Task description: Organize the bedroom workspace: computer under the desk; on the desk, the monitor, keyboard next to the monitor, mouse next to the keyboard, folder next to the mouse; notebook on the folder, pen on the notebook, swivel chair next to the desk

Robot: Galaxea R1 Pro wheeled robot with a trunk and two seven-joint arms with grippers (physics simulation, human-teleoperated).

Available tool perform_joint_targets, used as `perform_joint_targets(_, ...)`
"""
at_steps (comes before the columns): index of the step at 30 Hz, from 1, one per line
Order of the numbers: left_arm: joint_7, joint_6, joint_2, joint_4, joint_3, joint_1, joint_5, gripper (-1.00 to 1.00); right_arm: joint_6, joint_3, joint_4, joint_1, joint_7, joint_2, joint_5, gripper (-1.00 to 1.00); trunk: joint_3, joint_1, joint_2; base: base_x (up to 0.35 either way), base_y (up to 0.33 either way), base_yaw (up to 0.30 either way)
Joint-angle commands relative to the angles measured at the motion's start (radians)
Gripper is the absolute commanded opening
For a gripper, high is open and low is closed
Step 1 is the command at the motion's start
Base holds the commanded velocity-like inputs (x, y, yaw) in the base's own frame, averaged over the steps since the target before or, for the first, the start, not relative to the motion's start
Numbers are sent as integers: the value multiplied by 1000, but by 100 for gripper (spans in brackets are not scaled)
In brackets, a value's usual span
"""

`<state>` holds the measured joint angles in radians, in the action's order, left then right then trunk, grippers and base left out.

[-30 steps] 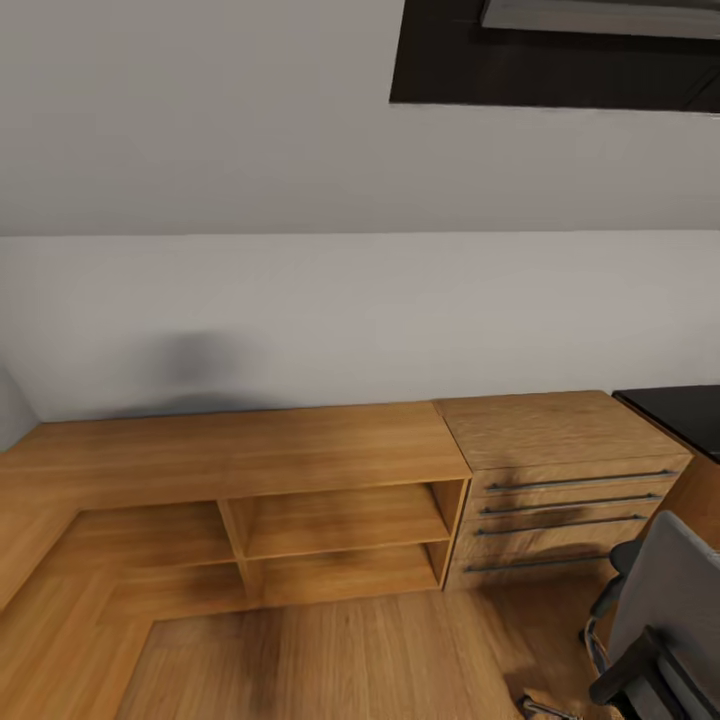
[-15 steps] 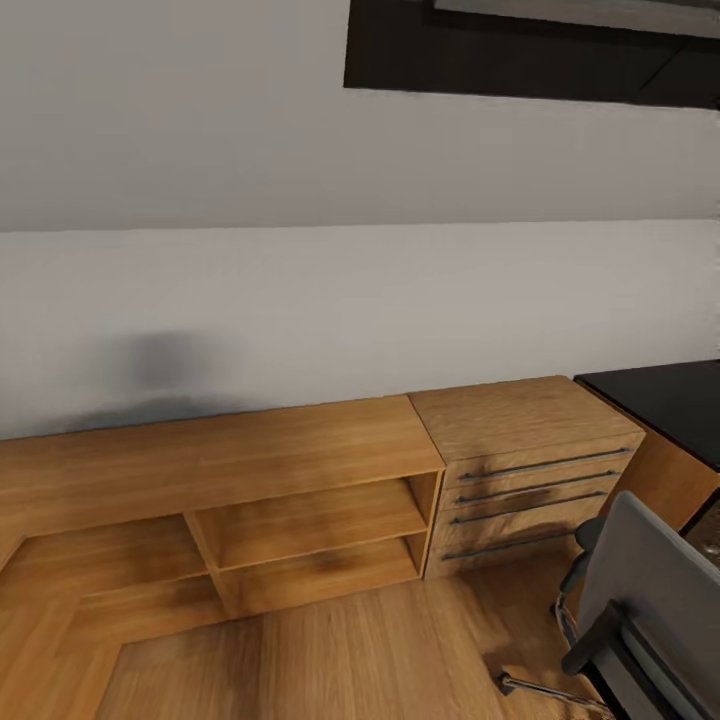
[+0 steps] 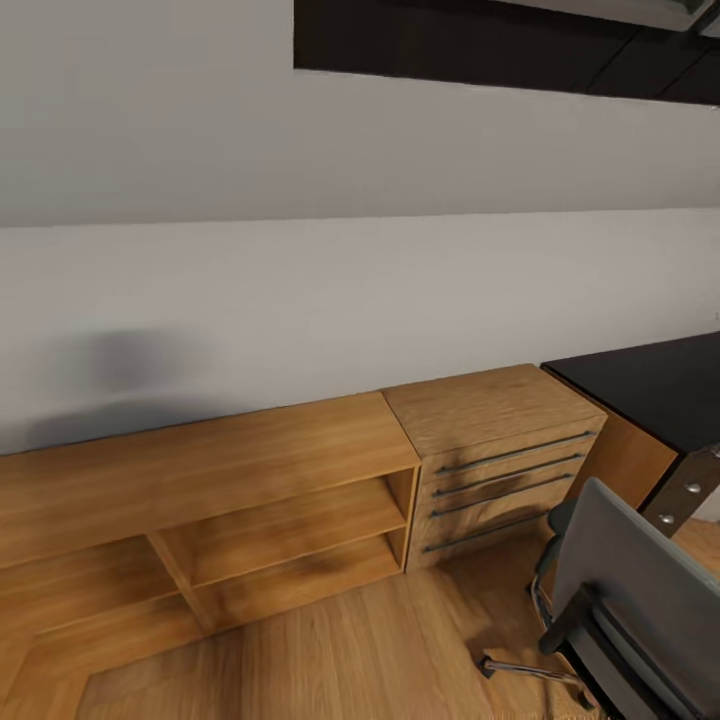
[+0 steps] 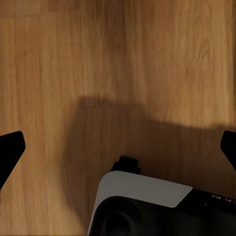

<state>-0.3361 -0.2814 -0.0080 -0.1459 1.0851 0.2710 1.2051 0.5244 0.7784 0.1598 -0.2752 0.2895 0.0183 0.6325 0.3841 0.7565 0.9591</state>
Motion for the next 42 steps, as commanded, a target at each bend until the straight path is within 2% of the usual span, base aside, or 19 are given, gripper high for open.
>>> perform_joint_targets(1,-6,-3,0,-1,9,0,7,100,2,8,0,-1,7,0,4,100,2,0,1,4,2,-206)
perform_joint_targets(14,-6,-4,0,-1,9,0,7,100,2,8,0,-1,7,0,4,100,19,0,1,18,70,-206)
perform_joint_targets(33,-6,-4,0,-1,9,0,7,100,2,8,0,-1,7,0,4,100,42,0,1,195,226,-206)
perform_joint_targets(42,-6,-3,0,-1,9,0,7,100,2,9,0,-1,7,0,4,100,54,0,1,78,73,-206)
